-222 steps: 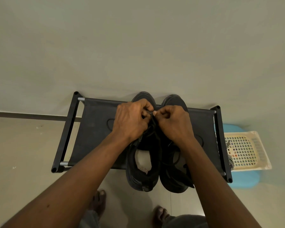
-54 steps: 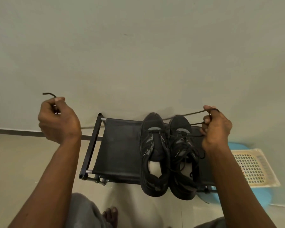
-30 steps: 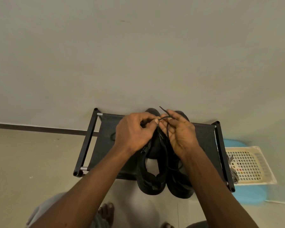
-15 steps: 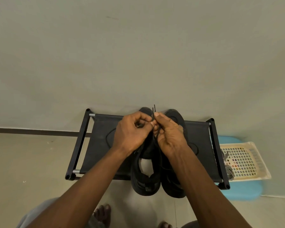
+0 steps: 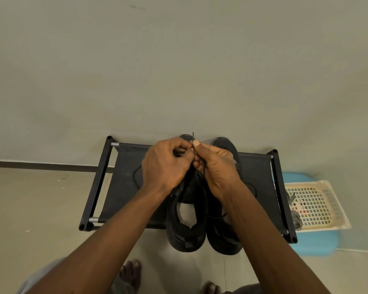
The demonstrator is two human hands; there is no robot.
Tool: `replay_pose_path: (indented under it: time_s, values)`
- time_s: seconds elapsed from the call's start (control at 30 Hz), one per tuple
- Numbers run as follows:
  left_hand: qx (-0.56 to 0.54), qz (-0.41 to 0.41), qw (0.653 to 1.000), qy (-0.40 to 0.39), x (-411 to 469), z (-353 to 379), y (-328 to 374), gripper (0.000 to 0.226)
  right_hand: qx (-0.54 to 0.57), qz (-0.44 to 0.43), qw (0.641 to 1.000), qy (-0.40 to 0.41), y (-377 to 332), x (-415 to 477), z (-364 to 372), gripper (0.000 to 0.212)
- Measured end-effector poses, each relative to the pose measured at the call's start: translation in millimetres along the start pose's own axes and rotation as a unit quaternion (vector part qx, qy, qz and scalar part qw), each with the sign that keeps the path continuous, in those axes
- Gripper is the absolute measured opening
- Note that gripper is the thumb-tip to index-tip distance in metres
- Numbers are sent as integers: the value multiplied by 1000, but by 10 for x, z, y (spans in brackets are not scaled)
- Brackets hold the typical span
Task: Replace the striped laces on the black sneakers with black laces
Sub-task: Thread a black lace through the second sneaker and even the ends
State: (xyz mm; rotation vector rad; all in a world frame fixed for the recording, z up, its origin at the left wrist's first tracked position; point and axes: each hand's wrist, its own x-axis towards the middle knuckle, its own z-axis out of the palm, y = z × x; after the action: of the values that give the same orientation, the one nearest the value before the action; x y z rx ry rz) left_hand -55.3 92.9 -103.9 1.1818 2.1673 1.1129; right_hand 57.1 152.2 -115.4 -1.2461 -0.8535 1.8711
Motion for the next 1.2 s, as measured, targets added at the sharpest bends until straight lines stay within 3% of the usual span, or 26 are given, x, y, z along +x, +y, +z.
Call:
replay_pose_path:
  time_s: [0.57,0.7,0.9,1.03,1.2]
  values:
    - [123,107,986,-46,97,-117,-32,9,7,-10,999,-42,-14,-71,15,14]
    - [142,139,979,-55,126,-151,-54,9,-5,-1,999,-39,-9,-51,4,20]
    - [172,180,966,-69,148,-207,-84,21,-41,11,998,-47,-17,-25,-7,16]
    - [135,123,983,-33,50,-138,-76,25,-64,-47,997,-22,-69,-43,38,17]
    - [62,-102,992,-44,-382,5,-46,99,-71,-170,983,-2,-286,-141,146,19]
